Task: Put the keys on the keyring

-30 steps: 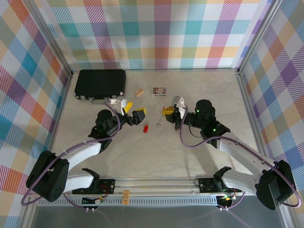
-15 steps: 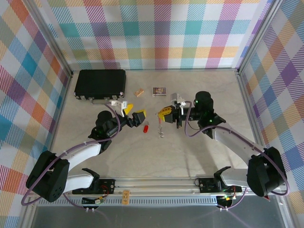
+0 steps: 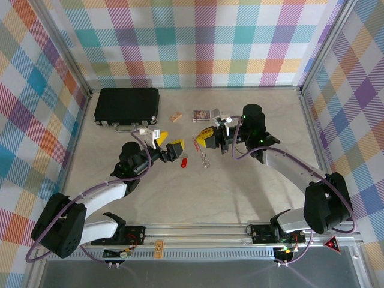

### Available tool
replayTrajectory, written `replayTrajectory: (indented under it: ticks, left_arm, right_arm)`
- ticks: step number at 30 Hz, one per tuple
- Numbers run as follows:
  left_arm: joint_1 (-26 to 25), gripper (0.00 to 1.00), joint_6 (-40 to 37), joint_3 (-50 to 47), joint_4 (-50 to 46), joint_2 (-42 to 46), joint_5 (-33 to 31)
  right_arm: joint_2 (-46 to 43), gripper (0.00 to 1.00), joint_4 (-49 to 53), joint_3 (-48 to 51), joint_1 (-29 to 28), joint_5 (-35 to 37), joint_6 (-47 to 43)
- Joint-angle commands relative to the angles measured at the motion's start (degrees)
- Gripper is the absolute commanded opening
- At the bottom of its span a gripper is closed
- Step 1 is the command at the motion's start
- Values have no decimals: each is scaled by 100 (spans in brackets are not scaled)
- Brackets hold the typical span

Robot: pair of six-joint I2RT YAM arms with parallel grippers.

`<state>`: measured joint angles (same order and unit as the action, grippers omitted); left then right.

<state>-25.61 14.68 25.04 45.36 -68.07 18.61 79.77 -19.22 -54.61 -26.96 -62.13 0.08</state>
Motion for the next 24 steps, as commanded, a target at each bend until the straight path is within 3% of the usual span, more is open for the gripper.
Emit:
replayTrajectory:
  ticks: [1, 8, 18, 24]
  left_arm:
    - [56, 98, -123, -41, 166, 136, 128]
    - [56, 98, -154, -51, 273, 90, 82]
    - [56, 97, -288, -180, 418, 235, -117]
    - [57, 97, -326, -262, 491, 260, -213]
  right_arm:
    - [7, 0, -63, -190, 24, -133, 37]
    - [-90, 0, 61, 56, -8, 623, -429]
    - [-566, 0, -201, 838, -587, 3666, -2876]
    - [-791, 0, -711, 1232, -906, 4955, -3910]
